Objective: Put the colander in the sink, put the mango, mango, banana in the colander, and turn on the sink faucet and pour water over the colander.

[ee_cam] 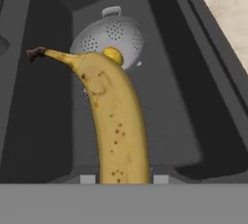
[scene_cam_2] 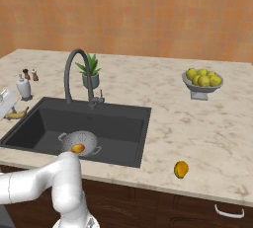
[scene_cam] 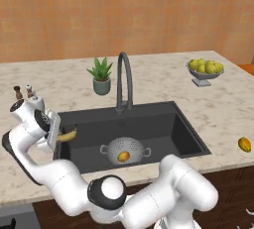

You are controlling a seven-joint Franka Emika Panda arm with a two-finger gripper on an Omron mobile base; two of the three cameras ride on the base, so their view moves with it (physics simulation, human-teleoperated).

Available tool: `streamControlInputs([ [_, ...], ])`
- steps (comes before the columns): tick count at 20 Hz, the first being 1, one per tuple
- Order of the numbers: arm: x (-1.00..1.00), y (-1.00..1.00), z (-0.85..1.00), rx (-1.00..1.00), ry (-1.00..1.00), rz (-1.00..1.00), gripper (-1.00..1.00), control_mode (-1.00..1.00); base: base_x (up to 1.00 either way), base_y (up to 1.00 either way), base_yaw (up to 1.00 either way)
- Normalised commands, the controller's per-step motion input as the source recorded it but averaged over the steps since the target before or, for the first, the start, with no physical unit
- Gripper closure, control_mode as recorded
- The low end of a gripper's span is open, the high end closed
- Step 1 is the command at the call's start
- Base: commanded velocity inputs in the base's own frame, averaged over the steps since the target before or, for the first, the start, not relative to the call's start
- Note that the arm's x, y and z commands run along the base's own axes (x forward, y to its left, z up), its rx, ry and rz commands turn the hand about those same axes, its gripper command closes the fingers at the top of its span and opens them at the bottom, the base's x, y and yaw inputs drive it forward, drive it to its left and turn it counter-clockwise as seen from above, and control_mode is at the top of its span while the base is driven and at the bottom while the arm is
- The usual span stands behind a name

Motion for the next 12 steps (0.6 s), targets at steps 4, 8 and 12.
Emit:
streamControlInputs([
  [4,0.28,-0.75,0.0,-0.02,-0.02,-0.19,1.0,-1.0,0.0,0.0,0.0],
  [8,0.26,-0.86,-0.03,-0.03,-0.11,0.01,1.0,-1.0,0.0,0.0,0.0],
  [12,0.29,-0.81,-0.14,0.0,-0.09,0.1,1.0,-1.0,0.0,0.0,0.0],
])
